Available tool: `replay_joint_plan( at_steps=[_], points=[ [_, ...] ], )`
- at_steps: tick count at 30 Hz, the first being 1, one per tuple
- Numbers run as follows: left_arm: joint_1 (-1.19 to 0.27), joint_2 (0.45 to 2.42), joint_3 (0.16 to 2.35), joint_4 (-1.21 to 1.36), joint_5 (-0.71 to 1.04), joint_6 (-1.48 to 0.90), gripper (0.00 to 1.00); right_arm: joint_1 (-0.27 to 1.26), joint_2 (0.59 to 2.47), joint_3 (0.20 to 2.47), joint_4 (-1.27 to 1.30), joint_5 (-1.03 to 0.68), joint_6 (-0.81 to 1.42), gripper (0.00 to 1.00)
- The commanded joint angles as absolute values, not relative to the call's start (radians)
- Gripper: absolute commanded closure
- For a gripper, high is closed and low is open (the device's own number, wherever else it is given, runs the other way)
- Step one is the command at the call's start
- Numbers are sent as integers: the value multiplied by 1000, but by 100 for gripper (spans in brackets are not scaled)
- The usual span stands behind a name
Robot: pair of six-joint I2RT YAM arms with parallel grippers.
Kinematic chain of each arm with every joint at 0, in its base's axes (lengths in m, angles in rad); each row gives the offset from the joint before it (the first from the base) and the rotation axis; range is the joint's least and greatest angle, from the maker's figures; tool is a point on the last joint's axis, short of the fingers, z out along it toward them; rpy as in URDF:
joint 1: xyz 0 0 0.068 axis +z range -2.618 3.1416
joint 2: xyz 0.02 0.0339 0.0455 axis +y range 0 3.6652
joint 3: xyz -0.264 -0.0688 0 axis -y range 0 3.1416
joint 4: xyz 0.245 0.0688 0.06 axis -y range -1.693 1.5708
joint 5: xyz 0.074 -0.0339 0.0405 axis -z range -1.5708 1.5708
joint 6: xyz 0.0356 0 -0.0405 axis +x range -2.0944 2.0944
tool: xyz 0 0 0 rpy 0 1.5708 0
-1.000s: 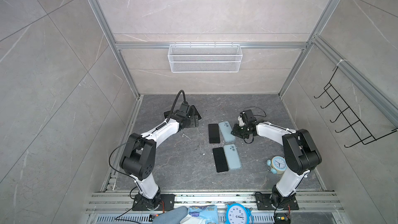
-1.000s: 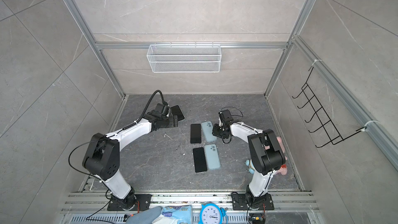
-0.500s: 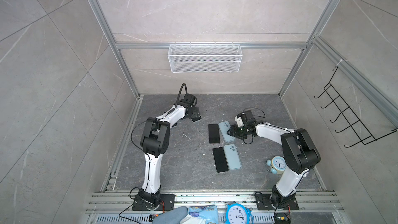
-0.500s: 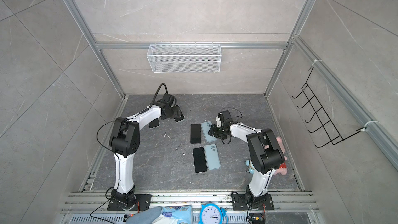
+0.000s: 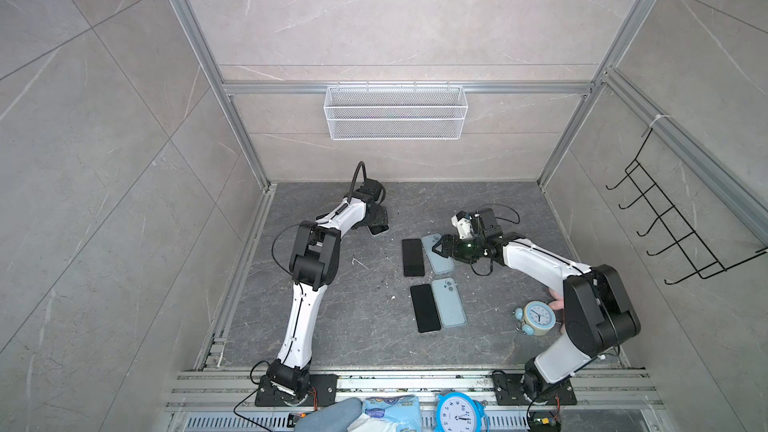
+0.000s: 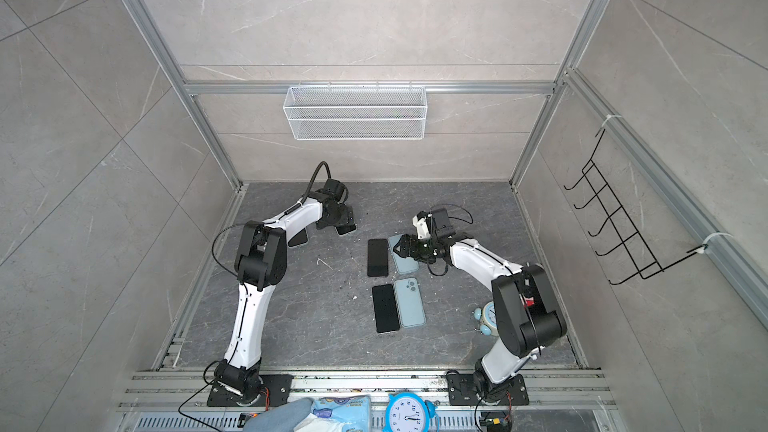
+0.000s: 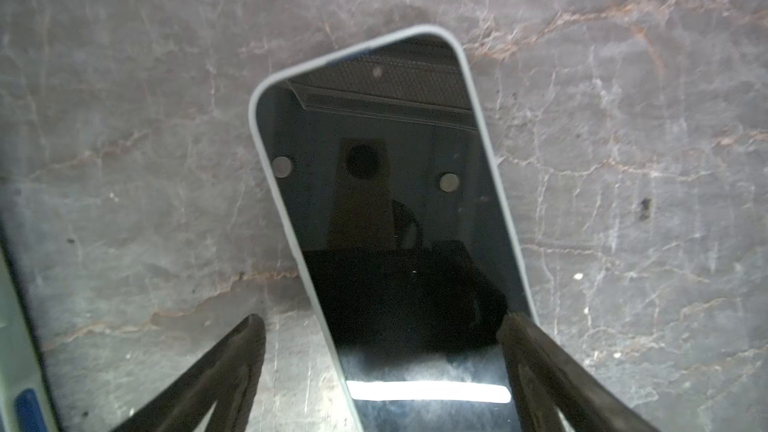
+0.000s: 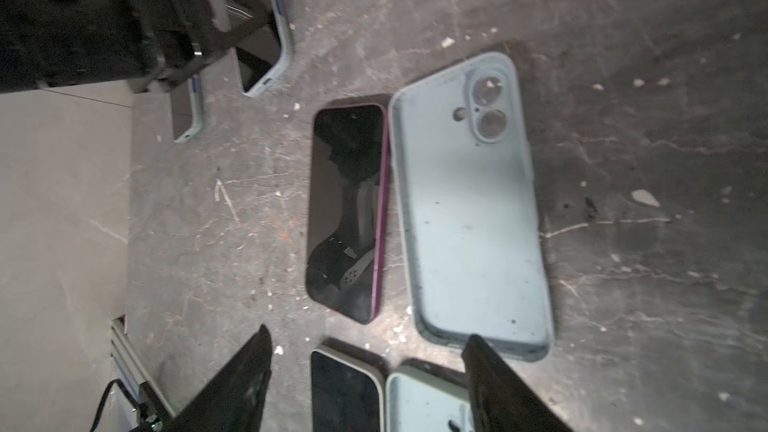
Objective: Take the phone out of the phone case
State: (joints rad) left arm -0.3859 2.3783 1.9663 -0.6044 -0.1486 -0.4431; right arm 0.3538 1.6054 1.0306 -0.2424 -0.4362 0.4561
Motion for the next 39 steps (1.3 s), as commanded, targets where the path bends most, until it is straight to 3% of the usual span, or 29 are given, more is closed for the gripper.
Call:
replay_joint_plan(
  at_steps=[1,17,21,31,39],
  points=[
    [-379,2415,2017,-621,-148,-447,9,399,1566,1067,-277,-455,418,20],
    [-378,2584,2266,-794,-211,-448,10,443,1721,1234,-234,-520,423,15],
    [-376,2599,2274,-798,-180,-444,16,443,1822,1312,-210,-574,459,15],
    [-340,2392,1913,-588,38,-483,37,515,2012,1474,-164,-577,598,17],
    [-275,2250,1743,-500,242,-500,42,579,2183,1612,-130,-516,694,23]
  ],
)
